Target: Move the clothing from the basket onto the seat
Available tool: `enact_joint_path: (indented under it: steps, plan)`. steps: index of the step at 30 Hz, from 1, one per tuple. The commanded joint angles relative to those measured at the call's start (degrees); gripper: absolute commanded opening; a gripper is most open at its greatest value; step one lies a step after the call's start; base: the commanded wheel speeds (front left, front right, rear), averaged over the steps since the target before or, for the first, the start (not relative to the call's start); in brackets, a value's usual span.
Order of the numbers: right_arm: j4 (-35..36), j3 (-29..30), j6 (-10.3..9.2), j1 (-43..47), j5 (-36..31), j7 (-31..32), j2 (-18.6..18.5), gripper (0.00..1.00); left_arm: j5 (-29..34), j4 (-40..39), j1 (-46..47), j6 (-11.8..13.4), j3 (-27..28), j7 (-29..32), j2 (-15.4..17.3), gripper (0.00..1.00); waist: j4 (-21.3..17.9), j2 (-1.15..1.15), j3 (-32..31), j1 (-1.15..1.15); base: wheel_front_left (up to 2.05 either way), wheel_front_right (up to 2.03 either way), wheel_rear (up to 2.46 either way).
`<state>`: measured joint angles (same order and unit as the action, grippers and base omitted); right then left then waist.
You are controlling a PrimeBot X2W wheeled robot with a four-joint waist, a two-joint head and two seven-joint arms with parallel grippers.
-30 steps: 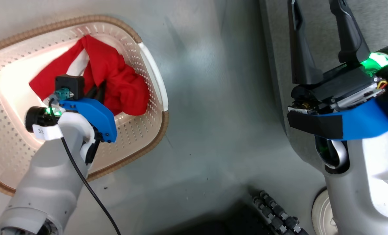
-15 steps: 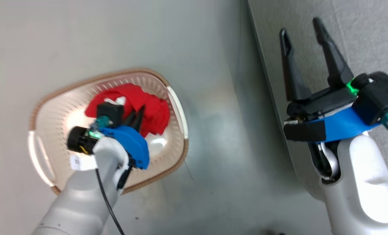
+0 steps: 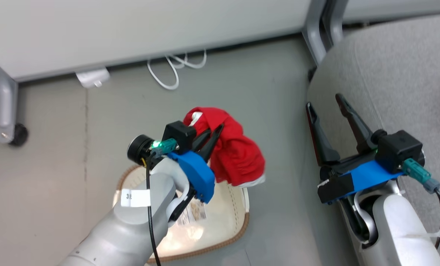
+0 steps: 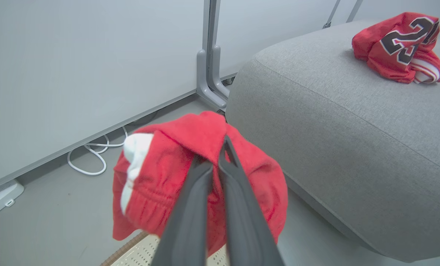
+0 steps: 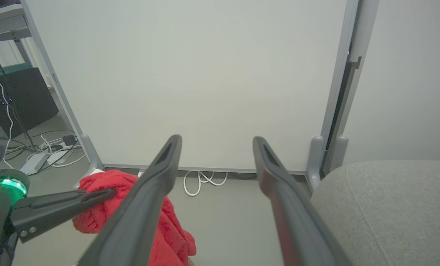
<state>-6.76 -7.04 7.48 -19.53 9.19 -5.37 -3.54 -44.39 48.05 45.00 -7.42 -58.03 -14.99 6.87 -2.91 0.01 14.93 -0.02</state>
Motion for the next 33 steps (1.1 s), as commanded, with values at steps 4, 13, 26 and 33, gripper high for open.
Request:
enact_joint_path:
  steps: [4, 13, 26, 33]
  plan:
    - [-0.8, 0.0, 0.03, 2.3, 0.6, 0.1, -0.1, 1.0, -2.0, -1.6, 2.5, -0.1, -1.3, -0.3, -0.9, 0.0, 2.6, -0.01, -7.0, 0.02, 0.0, 0.0, 0.0]
    - [-1.7, -1.0, 0.02, 5.2, 1.6, 0.8, 0.2, 1.0, -7.1, -3.7, 8.8, -0.1, -4.9, 1.2, -2.1, 0.0, 1.7, -0.01, -11.2, 0.02, 0.0, 0.0, 0.0]
    - [-1.6, -2.7, 0.03, 5.6, 1.2, 2.8, -0.1, 1.0, -11.2, -2.6, 9.1, -0.1, -8.1, 0.4, -2.2, 0.0, 1.1, -0.01, -12.4, 0.02, 0.0, 0.0, 0.0]
    - [-6.1, -6.8, 0.03, -0.4, 2.3, 4.8, -1.2, 1.0, -12.4, -2.5, 9.7, -0.1, -9.4, 0.1, -2.6, 0.0, 1.8, -0.01, -11.7, 0.02, 0.0, 0.0, 0.0]
